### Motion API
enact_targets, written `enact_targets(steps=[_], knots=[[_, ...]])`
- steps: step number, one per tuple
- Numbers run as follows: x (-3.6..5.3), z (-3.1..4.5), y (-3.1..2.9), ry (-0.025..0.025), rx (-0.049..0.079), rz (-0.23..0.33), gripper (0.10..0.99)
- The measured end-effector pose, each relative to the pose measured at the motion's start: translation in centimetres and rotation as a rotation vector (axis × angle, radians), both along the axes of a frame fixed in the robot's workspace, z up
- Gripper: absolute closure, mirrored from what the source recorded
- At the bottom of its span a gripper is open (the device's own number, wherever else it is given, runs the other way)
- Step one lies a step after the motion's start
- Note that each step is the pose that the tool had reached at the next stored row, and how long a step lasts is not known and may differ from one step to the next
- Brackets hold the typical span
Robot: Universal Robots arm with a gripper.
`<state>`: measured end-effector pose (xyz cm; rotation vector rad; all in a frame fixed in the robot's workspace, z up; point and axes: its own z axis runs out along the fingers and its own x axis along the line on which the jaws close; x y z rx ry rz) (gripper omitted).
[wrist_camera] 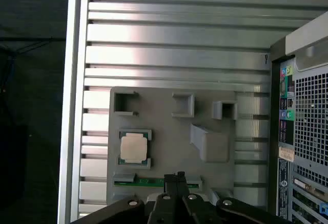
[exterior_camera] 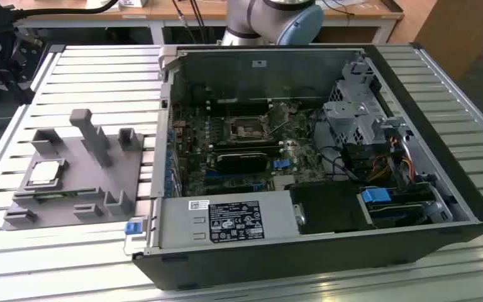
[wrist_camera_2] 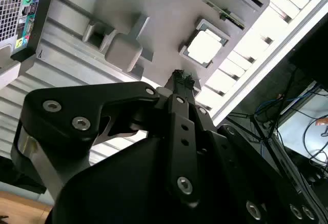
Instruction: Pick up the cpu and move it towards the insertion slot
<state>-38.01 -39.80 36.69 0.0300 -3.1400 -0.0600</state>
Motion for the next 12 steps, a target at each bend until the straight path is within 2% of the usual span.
enact_targets(steps=[12], knots=[[-0.18,0.0,0.0,0.0,0.0,0.0,0.98]])
